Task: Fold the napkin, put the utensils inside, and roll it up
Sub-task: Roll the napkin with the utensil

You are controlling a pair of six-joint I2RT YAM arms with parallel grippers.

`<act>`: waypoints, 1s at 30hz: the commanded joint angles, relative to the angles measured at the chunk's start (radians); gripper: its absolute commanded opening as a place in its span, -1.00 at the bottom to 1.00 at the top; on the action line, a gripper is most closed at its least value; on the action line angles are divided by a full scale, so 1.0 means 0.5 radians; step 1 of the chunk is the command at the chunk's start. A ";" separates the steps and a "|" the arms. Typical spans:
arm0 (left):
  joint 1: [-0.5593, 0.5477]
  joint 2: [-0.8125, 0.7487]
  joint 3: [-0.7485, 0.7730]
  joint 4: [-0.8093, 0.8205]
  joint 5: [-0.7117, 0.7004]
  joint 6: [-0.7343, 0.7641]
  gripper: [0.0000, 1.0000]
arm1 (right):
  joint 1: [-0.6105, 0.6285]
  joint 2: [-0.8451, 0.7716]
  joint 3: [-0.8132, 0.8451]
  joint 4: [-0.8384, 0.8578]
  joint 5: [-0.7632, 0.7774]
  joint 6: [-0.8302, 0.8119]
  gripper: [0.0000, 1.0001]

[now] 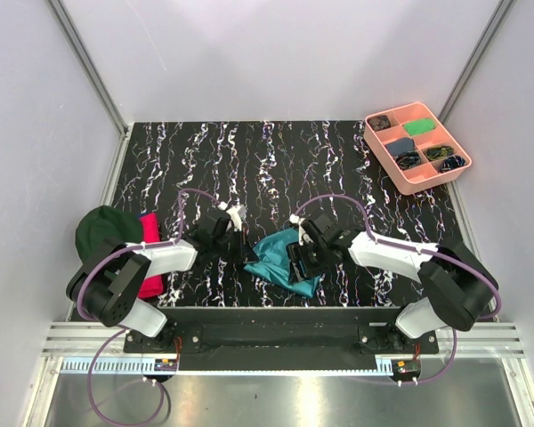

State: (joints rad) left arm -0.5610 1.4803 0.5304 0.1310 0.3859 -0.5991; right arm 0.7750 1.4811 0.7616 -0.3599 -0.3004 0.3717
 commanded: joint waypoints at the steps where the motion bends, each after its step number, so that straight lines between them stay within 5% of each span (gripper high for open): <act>1: -0.007 -0.025 0.025 -0.130 -0.026 0.060 -1.00 | 0.027 -0.057 -0.017 -0.068 -0.126 0.121 0.19; 13: -0.007 -0.031 0.025 -0.170 -0.054 0.066 -1.00 | 0.039 -0.195 -0.115 -0.139 -0.298 0.312 0.24; 30: -0.007 -0.009 0.047 -0.173 -0.054 0.066 -1.00 | 0.039 0.035 -0.140 -0.099 -0.458 0.413 -0.05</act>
State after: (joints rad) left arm -0.5632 1.4742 0.5373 0.0910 0.3855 -0.5987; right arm 0.7856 1.4803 0.7074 -0.4004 -0.4770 0.5606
